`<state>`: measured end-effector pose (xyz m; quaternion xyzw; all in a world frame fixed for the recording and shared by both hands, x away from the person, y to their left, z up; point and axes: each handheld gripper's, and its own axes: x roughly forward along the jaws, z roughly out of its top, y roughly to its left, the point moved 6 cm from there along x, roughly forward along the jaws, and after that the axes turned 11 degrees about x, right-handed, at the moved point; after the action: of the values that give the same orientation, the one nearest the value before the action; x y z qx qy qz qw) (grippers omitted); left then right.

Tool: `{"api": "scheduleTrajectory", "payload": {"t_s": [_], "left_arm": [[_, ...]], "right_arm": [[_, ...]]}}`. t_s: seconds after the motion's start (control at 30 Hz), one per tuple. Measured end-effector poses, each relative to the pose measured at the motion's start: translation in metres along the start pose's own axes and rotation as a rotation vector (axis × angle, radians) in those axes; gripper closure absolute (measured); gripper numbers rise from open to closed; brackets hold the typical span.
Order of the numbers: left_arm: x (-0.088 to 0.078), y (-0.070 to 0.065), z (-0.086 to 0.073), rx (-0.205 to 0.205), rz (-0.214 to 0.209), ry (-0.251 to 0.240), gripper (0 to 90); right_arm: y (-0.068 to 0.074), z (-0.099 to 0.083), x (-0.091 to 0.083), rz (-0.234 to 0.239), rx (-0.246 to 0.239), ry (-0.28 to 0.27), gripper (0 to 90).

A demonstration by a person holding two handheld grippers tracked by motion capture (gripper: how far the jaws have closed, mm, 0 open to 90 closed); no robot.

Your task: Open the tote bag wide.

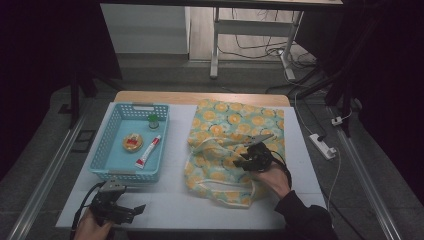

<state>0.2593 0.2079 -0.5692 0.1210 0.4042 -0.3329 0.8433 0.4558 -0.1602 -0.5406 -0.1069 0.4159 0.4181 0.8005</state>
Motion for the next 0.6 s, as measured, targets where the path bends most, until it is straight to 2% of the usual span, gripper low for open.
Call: {"api": "scheduleTrajectory", "payload": {"t_s": [0.27, 0.6], "left_arm": [[0.0, 0.0, 0.0, 0.0, 0.003, 0.002, 1.6], [0.001, 0.0, 0.0, 0.0, 0.004, 0.003, 1.6]], "right_arm": [[0.005, 0.004, -0.002, 0.01, -0.049, -0.003, 88.2], [0.01, 0.012, -0.007, 0.019, -0.036, -0.017, 89.2]]}}
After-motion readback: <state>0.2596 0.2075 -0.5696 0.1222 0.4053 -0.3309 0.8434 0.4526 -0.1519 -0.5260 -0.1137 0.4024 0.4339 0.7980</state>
